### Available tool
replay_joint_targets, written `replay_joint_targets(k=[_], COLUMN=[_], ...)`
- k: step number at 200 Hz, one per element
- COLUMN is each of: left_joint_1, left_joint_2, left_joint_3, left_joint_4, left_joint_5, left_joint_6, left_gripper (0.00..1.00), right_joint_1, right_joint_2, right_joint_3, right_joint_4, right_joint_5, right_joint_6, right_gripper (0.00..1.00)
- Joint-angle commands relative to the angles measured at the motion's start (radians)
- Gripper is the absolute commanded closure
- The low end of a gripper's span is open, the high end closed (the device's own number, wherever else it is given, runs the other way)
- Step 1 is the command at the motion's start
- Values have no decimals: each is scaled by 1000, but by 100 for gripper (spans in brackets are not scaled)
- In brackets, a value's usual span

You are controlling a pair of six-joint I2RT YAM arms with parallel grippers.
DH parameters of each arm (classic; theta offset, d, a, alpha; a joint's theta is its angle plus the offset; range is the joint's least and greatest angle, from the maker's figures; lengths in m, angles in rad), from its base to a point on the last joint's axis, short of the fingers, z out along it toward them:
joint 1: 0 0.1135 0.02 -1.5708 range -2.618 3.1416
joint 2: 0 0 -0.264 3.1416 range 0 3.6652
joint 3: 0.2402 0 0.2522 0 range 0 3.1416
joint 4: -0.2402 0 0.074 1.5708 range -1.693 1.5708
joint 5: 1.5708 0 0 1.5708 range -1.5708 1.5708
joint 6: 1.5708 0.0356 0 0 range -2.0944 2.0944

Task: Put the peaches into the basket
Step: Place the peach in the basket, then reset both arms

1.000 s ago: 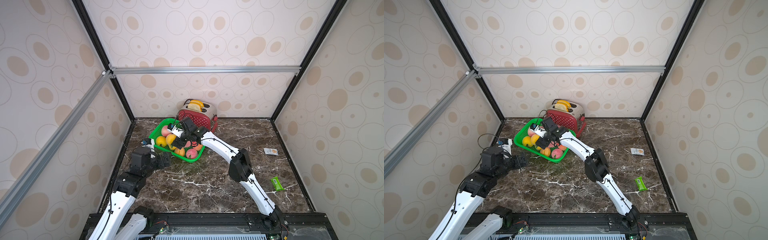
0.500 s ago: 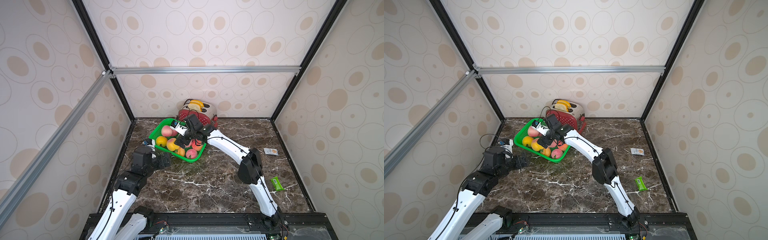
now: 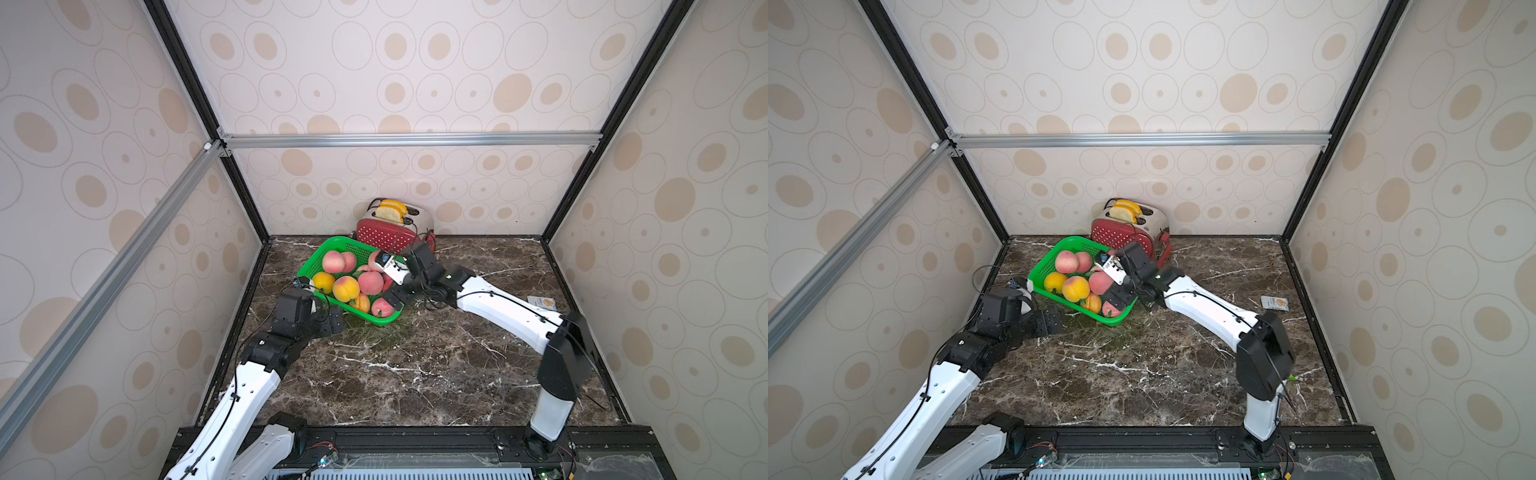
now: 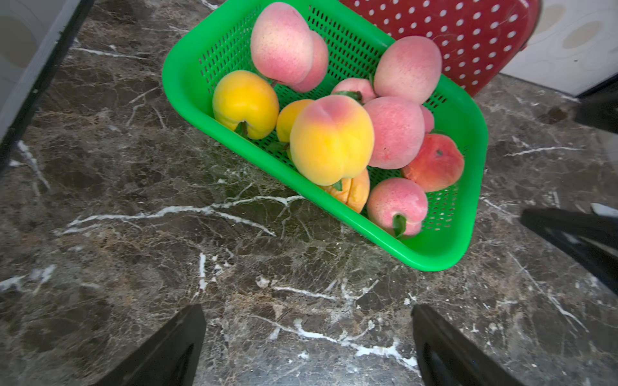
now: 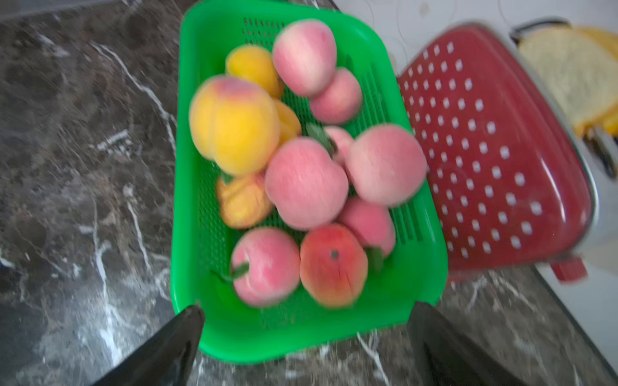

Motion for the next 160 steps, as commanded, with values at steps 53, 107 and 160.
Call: replay_joint_targets(k=[53,107,160], left_joint_1=[6,86,162], left_joint_2=[84,117,211], left_joint_3=[-1,-140,-305], left_joint_4=[151,327,735], left_joint_5=[-258,-258,-200], left_joint_6=[19,162,393], left_gripper=[1,1,1], right_joint_1=[-522,-716,-850], right_joint_2=[-726,-881,-504], right_joint_3=[-710,-1124,-1126], right_joint_4=[34,600,925], right_joint_5=[152,93,-30], right_joint_6=[219,15,68], right_gripper=[0,0,0])
